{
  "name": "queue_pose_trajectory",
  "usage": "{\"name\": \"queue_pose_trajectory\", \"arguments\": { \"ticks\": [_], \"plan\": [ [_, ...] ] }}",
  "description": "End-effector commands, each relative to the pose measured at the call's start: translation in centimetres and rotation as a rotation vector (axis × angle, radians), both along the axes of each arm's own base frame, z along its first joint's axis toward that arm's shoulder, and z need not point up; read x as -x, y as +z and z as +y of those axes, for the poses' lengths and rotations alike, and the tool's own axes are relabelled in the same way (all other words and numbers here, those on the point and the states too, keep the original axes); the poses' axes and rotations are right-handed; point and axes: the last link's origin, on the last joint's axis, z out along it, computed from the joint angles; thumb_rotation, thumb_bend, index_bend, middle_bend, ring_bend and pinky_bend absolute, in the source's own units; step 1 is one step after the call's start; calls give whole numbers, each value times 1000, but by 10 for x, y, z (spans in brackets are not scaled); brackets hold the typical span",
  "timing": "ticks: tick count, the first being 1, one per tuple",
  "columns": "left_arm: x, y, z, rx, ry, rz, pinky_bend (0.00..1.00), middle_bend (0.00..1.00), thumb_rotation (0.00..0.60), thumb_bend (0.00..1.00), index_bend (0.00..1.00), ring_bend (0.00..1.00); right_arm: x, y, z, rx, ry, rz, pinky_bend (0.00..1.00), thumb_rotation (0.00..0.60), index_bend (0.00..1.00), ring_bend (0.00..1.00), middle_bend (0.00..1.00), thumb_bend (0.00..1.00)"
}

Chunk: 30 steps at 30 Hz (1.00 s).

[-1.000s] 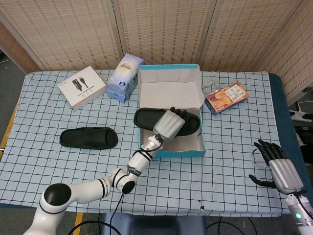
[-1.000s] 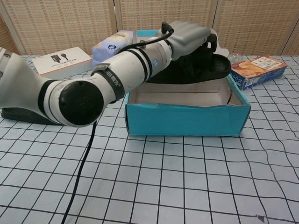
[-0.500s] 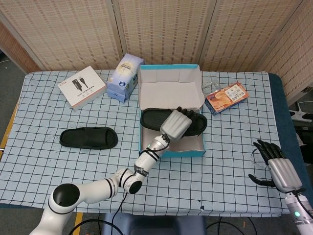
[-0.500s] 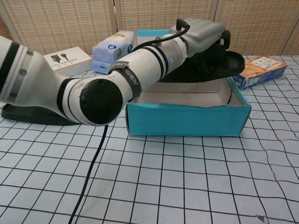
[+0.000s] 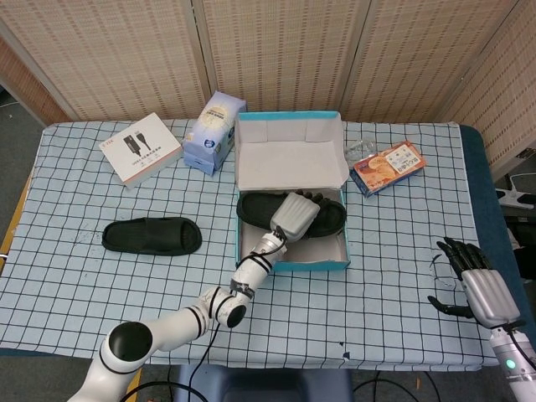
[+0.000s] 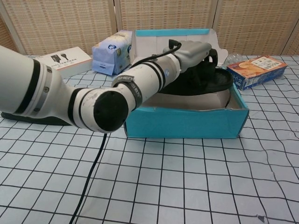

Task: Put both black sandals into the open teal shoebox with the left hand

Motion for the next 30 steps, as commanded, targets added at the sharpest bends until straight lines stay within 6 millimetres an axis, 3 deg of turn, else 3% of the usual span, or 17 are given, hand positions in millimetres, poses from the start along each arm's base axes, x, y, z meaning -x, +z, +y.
{"name": "queue_pose_trajectory", "arguments": {
  "ticks": [1,5,18,30],
  "plan": [
    [-4,-7,-5,23,2,-15,652,585,600,469,363,537,1,-2,-1,-8,-4,2,0,472,0,0,0,154],
    [-2,-8,-2,-23,-26,24,662,589,600,470,363,547,-1,-1,0,-9,6,-2,0,471,0,0,0,154],
    [56,-6,21,-124,49,192,666,592,600,469,363,549,-2,-5,2,-35,12,-5,0,471,0,0,0,154],
    [78,-15,22,-78,104,216,666,576,600,465,345,548,-4,-5,3,-34,18,-6,0,470,0,0,0,154]
  ]
}}
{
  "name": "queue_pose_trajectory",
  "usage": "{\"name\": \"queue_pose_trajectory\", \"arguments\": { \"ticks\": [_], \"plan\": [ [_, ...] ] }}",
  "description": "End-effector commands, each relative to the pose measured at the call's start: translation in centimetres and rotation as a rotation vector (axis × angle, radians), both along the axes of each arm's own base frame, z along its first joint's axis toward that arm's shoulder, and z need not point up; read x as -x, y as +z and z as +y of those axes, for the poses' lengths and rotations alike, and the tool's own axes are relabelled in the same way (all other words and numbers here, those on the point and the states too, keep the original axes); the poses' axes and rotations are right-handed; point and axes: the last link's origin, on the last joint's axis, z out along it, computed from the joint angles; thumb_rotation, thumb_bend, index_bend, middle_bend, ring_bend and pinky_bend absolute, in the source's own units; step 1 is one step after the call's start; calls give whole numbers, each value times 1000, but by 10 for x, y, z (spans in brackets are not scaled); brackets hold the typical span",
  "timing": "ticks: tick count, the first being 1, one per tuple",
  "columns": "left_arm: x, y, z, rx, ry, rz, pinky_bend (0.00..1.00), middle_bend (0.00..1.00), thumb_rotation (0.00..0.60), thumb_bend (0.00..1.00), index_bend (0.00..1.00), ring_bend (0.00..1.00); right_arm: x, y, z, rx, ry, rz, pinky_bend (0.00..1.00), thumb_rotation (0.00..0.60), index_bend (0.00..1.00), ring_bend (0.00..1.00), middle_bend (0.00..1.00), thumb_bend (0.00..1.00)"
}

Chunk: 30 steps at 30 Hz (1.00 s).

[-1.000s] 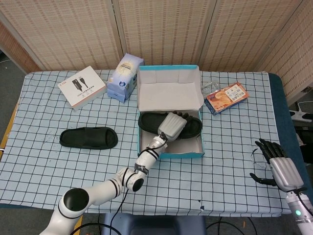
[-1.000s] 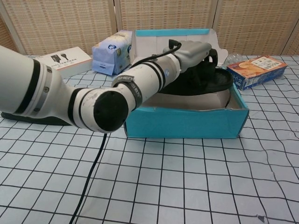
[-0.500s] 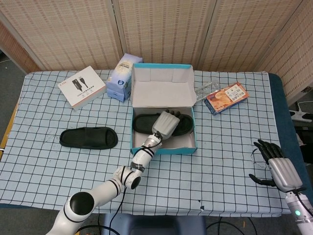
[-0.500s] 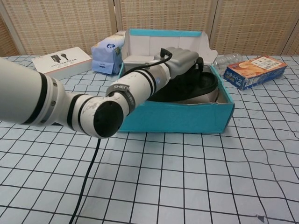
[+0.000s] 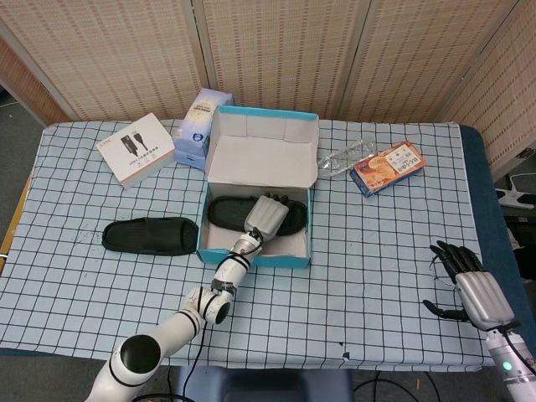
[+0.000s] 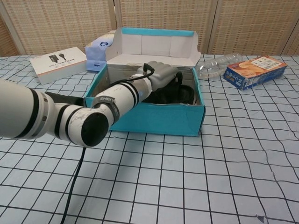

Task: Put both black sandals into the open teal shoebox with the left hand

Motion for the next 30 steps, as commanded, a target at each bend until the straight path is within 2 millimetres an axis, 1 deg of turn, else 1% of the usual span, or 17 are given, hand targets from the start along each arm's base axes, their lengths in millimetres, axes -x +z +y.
{"name": "queue_pose_trajectory", "arguments": {
  "ticks": [1,2,4,5,6,8,9,10,11,12,13,15,18,20,24,27,30],
  "plan": [
    [4,-1,1,7,14,5,663,573,600,463,330,545,0,0,0,0,2,0,0,471,0,0,0,154],
    [6,-1,2,7,17,7,658,563,600,460,307,540,0,0,0,0,2,0,0,471,0,0,0,154],
    [7,0,3,6,23,5,649,497,600,451,225,501,0,-1,0,-2,2,1,0,471,0,0,0,154],
    [7,1,3,4,22,-2,648,422,600,448,158,451,0,-1,0,-3,2,1,0,472,0,0,0,154],
    [6,3,3,-2,17,-13,647,319,600,442,84,375,0,-1,0,-3,2,2,0,472,0,0,0,154],
    [4,4,2,-6,8,-30,642,180,600,434,18,265,0,-1,0,-3,3,3,0,470,0,0,0,154],
    [3,5,1,-5,2,-39,625,103,600,428,2,196,-1,-1,0,-2,4,2,0,470,0,0,0,154],
    [2,5,0,-2,-1,-46,608,65,600,425,0,162,-1,-1,0,-1,4,2,0,470,0,0,0,154],
    [1,5,-2,0,-6,-56,567,26,598,421,0,116,-1,-1,0,-1,5,3,0,470,0,0,0,154],
    [0,5,-4,0,-13,-61,484,3,587,425,0,67,-1,-1,1,-2,6,2,0,471,0,0,0,154],
    [-2,5,-5,0,-21,-67,429,0,580,427,0,44,-2,-1,1,-2,7,2,0,471,0,0,0,154],
    [-6,6,-9,4,-37,-83,260,0,549,427,0,1,-2,0,2,0,11,2,0,471,0,0,0,154],
    [-9,10,-12,-3,-63,-82,173,0,528,416,0,0,-3,1,3,2,14,2,0,472,0,0,0,154],
    [-9,12,-12,-11,-64,-73,146,0,512,411,0,0,-4,1,4,3,17,0,0,470,0,0,0,154],
    [2,18,-7,-16,-30,-46,85,0,458,412,0,0,-5,2,5,3,22,-3,0,471,0,0,0,155],
    [10,22,-6,-3,-5,-49,73,0,454,414,0,0,-5,2,6,2,24,-4,0,471,0,0,0,154],
    [11,28,-7,10,-2,-72,72,0,431,439,0,0,-5,2,6,1,25,-4,0,471,0,0,0,154]
  ]
}}
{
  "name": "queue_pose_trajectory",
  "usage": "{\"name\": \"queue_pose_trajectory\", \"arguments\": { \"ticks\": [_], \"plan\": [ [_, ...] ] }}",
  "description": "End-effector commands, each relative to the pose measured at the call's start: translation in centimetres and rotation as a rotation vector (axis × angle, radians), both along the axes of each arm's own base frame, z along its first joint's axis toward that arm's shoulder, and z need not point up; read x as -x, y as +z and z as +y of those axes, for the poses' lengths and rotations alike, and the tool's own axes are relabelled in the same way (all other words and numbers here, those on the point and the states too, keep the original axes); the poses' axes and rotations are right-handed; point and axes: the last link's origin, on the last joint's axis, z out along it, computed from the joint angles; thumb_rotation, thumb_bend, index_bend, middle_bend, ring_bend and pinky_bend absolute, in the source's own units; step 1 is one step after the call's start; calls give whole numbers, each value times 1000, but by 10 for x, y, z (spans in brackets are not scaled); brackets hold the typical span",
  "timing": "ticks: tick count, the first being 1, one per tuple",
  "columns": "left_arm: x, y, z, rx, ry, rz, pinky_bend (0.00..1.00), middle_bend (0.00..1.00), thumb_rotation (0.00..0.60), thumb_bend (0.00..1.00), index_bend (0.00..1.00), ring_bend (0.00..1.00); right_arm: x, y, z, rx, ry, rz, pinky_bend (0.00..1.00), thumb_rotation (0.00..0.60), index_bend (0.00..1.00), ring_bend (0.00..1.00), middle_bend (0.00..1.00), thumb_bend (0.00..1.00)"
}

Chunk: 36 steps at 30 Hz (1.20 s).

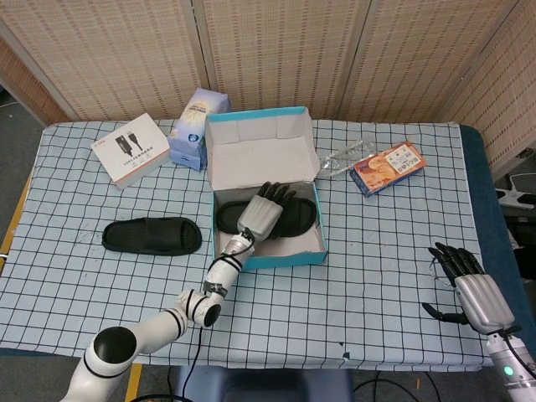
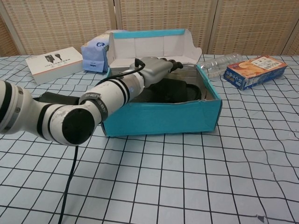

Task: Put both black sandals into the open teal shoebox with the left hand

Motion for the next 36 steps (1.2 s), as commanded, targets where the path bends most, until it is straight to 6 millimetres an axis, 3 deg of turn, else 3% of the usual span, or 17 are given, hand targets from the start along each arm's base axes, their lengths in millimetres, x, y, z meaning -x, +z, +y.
{"name": "queue_pose_trajectory", "arguments": {
  "ticks": [1,7,12,14,18,23,27,30,36],
  "plan": [
    [4,10,0,9,6,-26,73,0,427,445,0,0,0,0,0,-1,0,1,0,471,0,0,0,154],
    [-7,35,-10,-1,-48,-117,86,0,425,464,0,0,0,-1,0,-6,1,4,0,471,0,0,0,154],
    [-5,72,-30,-22,-104,-185,94,0,435,463,0,0,-1,-1,1,-3,8,7,0,472,0,0,0,155],
    [9,90,-39,-48,-111,-183,108,7,450,461,0,0,-2,0,2,-2,13,6,0,472,0,0,0,155],
    [64,136,-57,-127,-39,-120,119,26,481,454,0,0,-9,6,7,12,46,-12,0,471,0,0,0,154],
    [128,169,-68,-133,159,-77,117,7,509,431,0,0,-31,24,19,54,152,-93,0,471,0,0,0,154],
    [166,180,-70,-57,326,-48,87,0,486,413,0,0,-41,33,29,85,193,-138,0,471,0,0,0,154],
    [180,180,-67,-40,396,-19,73,0,454,398,0,0,-40,29,38,77,185,-149,0,471,0,0,0,154],
    [183,165,-71,14,431,-13,61,0,453,379,0,0,-36,22,47,54,171,-152,0,471,0,0,0,154]
  ]
}}
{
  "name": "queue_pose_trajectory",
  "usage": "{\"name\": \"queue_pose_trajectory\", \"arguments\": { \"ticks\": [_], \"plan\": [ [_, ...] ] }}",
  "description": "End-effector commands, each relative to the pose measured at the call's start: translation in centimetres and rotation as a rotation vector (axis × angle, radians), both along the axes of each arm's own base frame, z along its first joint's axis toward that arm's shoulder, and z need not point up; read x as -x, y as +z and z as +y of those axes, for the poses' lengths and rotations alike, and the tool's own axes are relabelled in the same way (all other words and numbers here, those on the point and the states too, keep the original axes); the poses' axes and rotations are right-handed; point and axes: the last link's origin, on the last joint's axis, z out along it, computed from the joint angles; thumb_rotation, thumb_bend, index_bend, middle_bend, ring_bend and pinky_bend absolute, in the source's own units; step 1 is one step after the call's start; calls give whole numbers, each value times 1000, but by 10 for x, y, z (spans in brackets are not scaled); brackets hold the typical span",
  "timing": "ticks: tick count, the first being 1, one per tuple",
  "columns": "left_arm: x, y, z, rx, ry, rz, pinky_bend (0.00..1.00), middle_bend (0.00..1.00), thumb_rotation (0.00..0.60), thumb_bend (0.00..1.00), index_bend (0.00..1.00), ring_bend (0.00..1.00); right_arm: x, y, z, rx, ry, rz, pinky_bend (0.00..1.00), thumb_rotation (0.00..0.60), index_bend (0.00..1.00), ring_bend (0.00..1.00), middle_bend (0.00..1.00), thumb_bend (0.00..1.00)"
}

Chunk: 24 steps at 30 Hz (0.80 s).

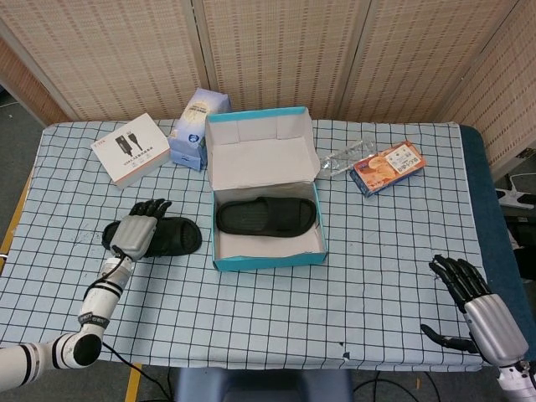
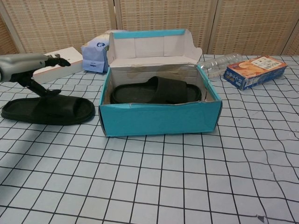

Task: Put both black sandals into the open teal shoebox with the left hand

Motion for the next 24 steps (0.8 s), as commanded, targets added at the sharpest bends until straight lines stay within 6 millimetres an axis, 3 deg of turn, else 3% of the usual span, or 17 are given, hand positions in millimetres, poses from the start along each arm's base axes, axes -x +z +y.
{"name": "queue_pose_trajectory", "arguments": {
  "ticks": [1,7,19,24],
  "plan": [
    [1,-5,-2,19,6,5,60,0,454,378,0,0,0,-1,1,-2,1,1,0,470,0,0,0,154],
    [11,-12,-10,57,7,87,45,0,452,379,0,0,0,-1,4,-4,6,10,0,470,0,0,0,154],
    [31,-26,-2,66,13,254,38,0,472,377,0,0,-1,-2,4,-5,7,12,0,470,0,0,0,154],
    [40,-32,0,72,25,282,95,0,548,367,0,0,-1,-3,3,-7,6,17,0,471,0,0,0,154]
  ]
}}
